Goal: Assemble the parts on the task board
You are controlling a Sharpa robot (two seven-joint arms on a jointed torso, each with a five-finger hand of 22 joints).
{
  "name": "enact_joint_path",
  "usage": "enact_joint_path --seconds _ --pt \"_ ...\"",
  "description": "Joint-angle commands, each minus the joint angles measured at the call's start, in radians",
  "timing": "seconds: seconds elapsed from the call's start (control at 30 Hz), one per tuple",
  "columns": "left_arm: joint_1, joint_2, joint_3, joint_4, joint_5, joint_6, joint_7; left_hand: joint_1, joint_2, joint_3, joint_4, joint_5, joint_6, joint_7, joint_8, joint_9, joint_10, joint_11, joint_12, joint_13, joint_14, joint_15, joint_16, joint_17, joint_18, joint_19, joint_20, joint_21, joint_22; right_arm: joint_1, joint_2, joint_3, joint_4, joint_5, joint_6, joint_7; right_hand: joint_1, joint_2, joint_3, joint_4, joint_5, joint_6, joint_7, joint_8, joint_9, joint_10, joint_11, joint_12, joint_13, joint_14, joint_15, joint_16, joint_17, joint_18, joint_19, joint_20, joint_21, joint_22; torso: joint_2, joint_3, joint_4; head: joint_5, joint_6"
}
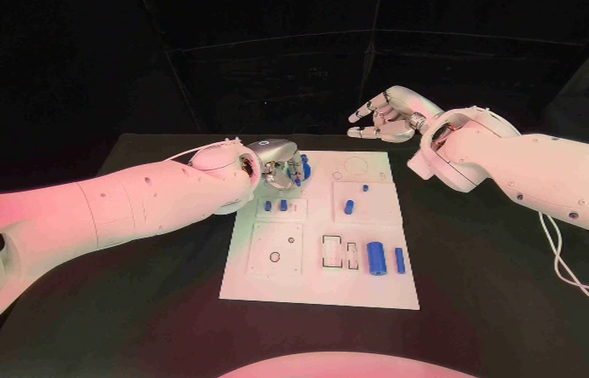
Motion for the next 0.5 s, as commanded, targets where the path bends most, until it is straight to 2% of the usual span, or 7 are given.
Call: enact_joint_path --seconds 0.03,0.13,0.23,0.4,0.5 --pt "0.002 -0.017 0.01 0.02 0.019 -0.02 0.008 -0.012 -0.002 0.008 0.0 0.002 0.007 0.001 -0.005 0.0 0.006 0.001 -0.006 -0.002 0.033 -0.004 0.004 -0.002 -0.008 0.004 -0.002 0.005 0.002 0.002 0.0 0.001 -0.001 0.002 0.004 0.009 0.004 0.01 -0.002 0.005 0.006 -0.003 -0.004 0.005 0.001 -0.006 0.0 -0.003 0.0 0.062 0.0 -0.004 0.081 0.015 -0.005 -0.003 -0.003 0.0 0.0 0.0006 -0.0001 0.004 0.0" --pt "0.002 -0.036 0.021 0.038 0.019 -0.014 0.007 -0.015 -0.003 0.009 0.0 0.002 0.008 0.0 -0.006 0.0 0.008 0.001 -0.008 -0.003 0.033 -0.004 0.004 -0.003 -0.008 0.003 -0.001 0.005 0.002 0.002 0.001 0.001 -0.003 0.002 0.005 0.01 0.004 0.011 -0.002 0.006 0.006 -0.002 -0.004 0.005 0.001 -0.005 -0.001 -0.002 0.001 0.062 0.0 -0.004 0.081 0.015 -0.005 -0.003 -0.003 0.0 0.001 0.0003 -0.0013 0.009 0.001" --pt "0.002 -0.053 0.03 0.049 0.019 -0.011 0.005 -0.017 -0.005 0.01 -0.001 0.001 0.009 0.0 -0.006 0.0 0.009 0.0 -0.01 -0.004 0.032 -0.004 0.004 -0.004 -0.008 0.003 -0.001 0.005 0.002 0.002 0.001 0.001 -0.005 0.002 0.006 0.01 0.004 0.011 -0.002 0.006 0.006 -0.002 -0.004 0.005 0.001 -0.005 -0.001 -0.002 0.001 0.062 0.0 -0.004 0.081 0.015 -0.005 -0.003 -0.003 0.0 0.001 -0.0003 -0.001 0.008 0.001" --pt "0.002 -0.076 0.037 0.055 0.02 0.011 -0.008 -0.024 -0.009 0.011 0.0 0.001 0.011 -0.001 -0.008 -0.001 0.011 0.0 -0.014 -0.005 0.032 -0.004 0.003 -0.006 -0.008 0.003 -0.001 0.006 0.003 0.001 0.0 0.001 -0.007 0.002 0.008 0.01 0.004 0.011 -0.002 0.006 0.006 -0.002 -0.004 0.005 0.001 -0.005 -0.001 -0.002 0.001 0.062 0.0 -0.004 0.081 0.015 -0.005 -0.003 -0.003 0.0 0.001 0.0 -0.0011 0.01 0.0" --pt "0.002 -0.085 0.038 0.053 0.02 0.038 -0.019 -0.027 -0.011 0.01 0.001 0.001 0.011 -0.002 -0.009 -0.001 0.012 0.0 -0.016 -0.006 0.032 -0.004 0.003 -0.007 -0.008 0.003 -0.001 0.006 0.004 0.001 -0.001 0.001 -0.008 0.002 0.008 0.009 0.004 0.011 -0.002 0.006 0.006 -0.002 -0.004 0.005 0.001 -0.005 -0.001 -0.002 0.001 0.062 0.0 -0.004 0.081 0.015 -0.005 -0.003 -0.003 0.0 0.001 0.0015 -0.0016 0.01 -0.003"
